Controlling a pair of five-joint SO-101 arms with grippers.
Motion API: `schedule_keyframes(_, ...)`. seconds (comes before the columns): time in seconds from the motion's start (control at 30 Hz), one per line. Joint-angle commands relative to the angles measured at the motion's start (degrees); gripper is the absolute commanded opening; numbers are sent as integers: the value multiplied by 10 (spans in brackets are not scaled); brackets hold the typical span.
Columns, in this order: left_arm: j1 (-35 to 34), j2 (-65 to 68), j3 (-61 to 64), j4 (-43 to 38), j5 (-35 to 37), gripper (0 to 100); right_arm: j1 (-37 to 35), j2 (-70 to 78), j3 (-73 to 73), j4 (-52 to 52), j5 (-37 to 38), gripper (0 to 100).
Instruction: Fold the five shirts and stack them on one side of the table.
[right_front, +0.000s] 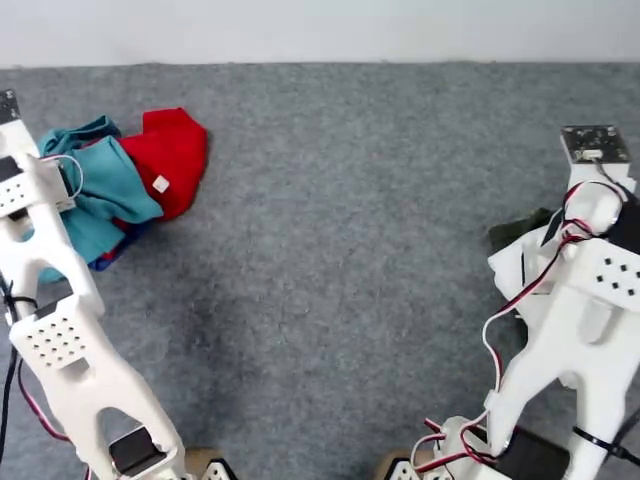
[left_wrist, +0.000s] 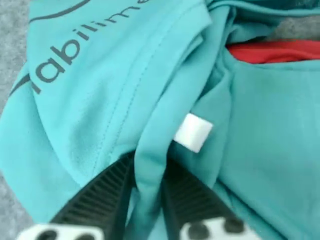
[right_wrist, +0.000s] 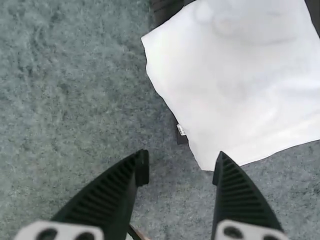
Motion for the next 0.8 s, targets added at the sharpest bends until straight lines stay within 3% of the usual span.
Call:
schedule_keyframes(0.0,36,-67,-85,102,4,13,-6,-15,1,7,4,216)
schedule_keyframes(0.17,118,-141,-226,258,4,13,-6,-19,35,7,3,216)
schedule_keyframes(0.4,222,-244,-242,263,5,13,-6,-19,45,7,3,216)
schedule_keyframes(0.63,395,-348,-114,263,-8,13,-6,-19,46,7,3,216)
schedule_keyframes(0.77,532,-410,-9,263,-120,13,-6,-19,46,7,3,216)
